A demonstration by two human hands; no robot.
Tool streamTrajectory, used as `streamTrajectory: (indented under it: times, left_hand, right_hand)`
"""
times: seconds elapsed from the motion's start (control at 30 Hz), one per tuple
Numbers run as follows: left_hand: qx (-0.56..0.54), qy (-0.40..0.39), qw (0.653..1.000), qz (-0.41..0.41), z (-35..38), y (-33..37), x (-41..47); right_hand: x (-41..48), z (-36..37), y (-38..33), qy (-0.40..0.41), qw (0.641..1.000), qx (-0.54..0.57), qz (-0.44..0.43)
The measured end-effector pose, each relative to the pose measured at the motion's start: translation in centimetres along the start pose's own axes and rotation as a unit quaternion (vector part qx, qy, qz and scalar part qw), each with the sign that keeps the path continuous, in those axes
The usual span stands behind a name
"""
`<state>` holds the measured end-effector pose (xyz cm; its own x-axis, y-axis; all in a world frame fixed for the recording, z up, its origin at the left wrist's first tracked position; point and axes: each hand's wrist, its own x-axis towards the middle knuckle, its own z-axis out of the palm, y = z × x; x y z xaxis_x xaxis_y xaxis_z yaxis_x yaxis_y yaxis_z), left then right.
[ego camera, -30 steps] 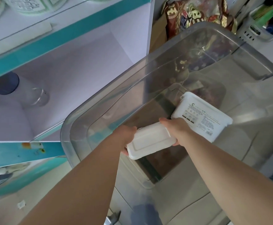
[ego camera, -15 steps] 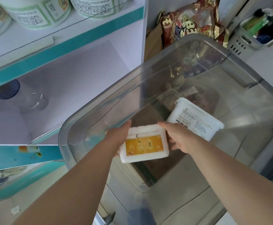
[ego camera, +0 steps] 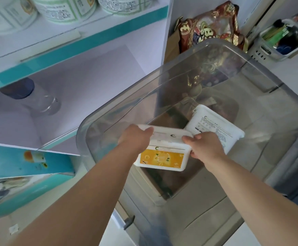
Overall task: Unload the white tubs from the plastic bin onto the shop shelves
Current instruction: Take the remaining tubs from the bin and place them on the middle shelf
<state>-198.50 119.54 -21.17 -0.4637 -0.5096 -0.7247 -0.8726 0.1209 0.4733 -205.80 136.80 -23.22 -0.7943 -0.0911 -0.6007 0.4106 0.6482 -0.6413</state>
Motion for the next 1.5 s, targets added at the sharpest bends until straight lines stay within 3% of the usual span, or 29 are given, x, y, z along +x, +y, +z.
streamTrajectory:
  times: [0.17,0.27,0.43,0.73,0.93,1.07,1.5]
  left_hand:
    - [-0.077,0.081,0.984,0.141,-4.3,-0.5,-8.5]
    - [-0.140,0.115,0.959,0.219,-7.9,-2.4,-13.0]
    - [-0.217,0.158,0.926,0.267,-14.8,-8.2,-19.4]
    - [-0.336,0.315,0.857,0.232,-27.8,-24.6,-25.7]
    - [-0.329,0.417,0.821,0.208,-36.9,-33.7,-29.3]
    - [-0.296,0.435,0.824,0.209,-41.3,-37.2,-29.6]
    - [-0.226,0.482,0.824,0.193,-48.4,-36.7,-22.6]
  right_hand:
    - [-8.1,-2.5,-4.2,0.099,0.986,0.067,-0.116]
    - [-14.2,-3.0,-7.0,0.095,0.969,0.086,-0.212]
    - [-22.9,0.4,-10.9,0.046,0.937,0.148,-0.312]
    - [-36.4,15.8,-15.6,-0.073,0.885,0.110,-0.446]
    - [-43.7,26.8,-18.1,-0.144,0.836,0.094,-0.521]
    - [-46.2,31.6,-20.2,-0.183,0.804,0.047,-0.563]
    - [-43.0,39.6,-28.0,-0.059,0.772,-0.143,-0.617]
